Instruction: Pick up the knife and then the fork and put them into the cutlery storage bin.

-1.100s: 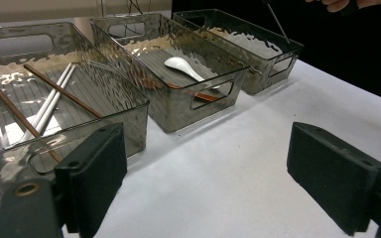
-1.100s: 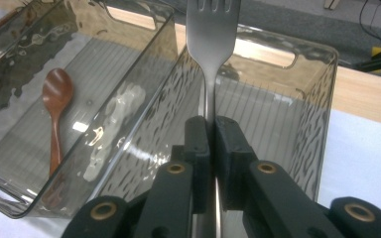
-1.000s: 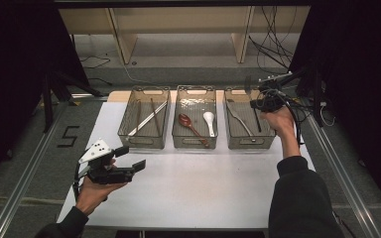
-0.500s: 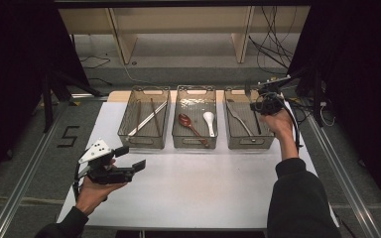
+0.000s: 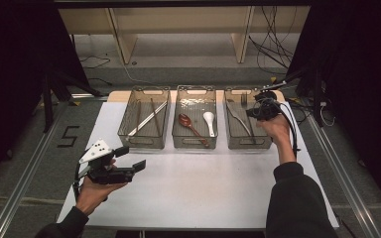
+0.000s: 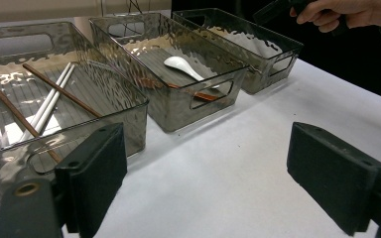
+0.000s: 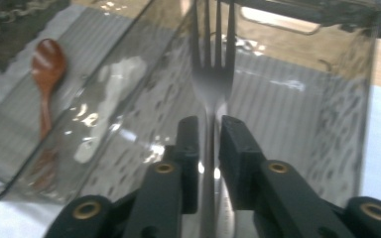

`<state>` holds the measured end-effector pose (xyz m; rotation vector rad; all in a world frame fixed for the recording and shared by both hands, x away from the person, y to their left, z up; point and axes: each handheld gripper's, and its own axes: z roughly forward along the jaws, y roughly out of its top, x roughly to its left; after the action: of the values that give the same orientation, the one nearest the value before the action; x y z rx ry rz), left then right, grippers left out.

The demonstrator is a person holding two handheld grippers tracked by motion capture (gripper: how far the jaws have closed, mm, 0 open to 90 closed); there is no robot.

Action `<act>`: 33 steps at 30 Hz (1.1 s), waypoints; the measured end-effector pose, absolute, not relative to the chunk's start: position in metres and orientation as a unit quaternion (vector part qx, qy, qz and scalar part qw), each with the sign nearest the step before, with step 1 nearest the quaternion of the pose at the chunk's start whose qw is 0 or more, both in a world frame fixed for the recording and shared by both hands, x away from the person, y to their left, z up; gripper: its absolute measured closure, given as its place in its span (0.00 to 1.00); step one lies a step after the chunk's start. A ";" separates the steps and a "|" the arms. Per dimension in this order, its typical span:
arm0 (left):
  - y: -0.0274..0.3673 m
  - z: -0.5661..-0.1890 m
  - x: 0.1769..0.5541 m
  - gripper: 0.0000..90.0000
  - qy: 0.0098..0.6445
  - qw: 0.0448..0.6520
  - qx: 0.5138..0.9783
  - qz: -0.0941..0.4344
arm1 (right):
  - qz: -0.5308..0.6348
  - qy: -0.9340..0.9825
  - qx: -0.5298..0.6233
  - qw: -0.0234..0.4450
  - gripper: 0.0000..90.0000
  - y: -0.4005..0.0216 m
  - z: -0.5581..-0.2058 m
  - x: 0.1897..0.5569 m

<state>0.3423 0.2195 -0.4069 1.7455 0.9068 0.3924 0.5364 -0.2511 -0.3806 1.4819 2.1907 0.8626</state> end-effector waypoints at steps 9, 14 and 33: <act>0.220 -0.407 0.342 0.17 0.380 0.537 0.735 0.165 | 0.315 0.782 0.508 0.176 0.76 -0.245 -0.374 0.531; 0.221 -0.407 0.342 0.17 0.381 0.537 0.734 0.166 | 0.337 0.779 0.502 0.165 0.64 -0.244 -0.371 0.521; 0.220 -0.407 0.342 0.17 0.382 0.535 0.736 0.163 | 0.447 0.752 0.466 0.132 0.37 -0.233 -0.366 0.444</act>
<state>0.3422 0.2196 -0.4073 1.7524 0.9097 0.3889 0.4444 -0.2328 -0.3664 1.3521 2.1838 1.2978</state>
